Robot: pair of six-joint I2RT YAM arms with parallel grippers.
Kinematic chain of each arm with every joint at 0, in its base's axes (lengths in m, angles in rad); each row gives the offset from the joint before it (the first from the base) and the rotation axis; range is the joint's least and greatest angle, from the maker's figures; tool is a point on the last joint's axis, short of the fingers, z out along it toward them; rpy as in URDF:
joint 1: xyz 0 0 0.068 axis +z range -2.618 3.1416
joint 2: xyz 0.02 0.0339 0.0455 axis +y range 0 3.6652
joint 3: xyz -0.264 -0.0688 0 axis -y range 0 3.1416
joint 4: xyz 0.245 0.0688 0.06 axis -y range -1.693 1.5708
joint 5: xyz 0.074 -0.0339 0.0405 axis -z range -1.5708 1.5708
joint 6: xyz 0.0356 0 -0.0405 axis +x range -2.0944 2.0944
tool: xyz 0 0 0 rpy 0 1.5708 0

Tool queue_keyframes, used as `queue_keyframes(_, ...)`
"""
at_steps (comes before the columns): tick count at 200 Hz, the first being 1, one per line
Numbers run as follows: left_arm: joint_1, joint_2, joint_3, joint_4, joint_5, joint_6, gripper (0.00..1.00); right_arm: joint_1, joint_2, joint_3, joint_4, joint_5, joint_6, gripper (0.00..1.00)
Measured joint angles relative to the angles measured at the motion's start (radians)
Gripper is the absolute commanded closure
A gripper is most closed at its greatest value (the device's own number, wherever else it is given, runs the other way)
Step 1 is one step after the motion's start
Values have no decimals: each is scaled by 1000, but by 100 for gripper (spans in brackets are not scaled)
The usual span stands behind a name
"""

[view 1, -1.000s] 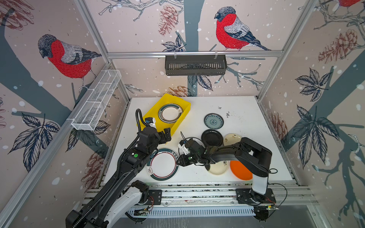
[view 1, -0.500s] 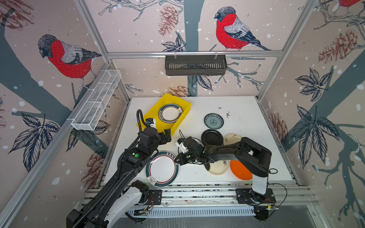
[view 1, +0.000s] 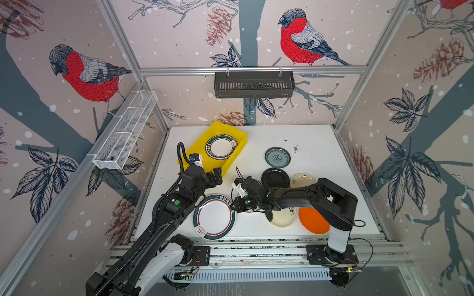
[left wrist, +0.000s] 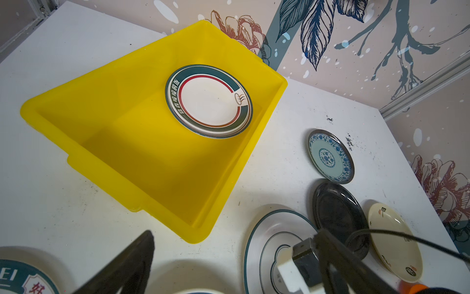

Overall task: Place the plates into the plastic bin on the countertop
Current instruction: Pick up the plate from the bottom-left of the table, then place the plate in the plastic bin.

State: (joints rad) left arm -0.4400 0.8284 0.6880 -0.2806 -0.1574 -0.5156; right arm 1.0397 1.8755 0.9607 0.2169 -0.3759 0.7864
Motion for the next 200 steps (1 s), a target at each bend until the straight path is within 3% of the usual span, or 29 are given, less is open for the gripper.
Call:
queue_keyframes(69,0,-31,0,-1,-8,0,2,-39,-85,-19,-58,56,-11,100)
queue_keyframes(111,0,-84,-24,-1,-106,-8,3,-82,-172,-18,-140,92,-57,100)
queue_keyframes(200,11,-67,-40,39,-235,-8,3,-274,-357,-22,-212,46,-135,100)
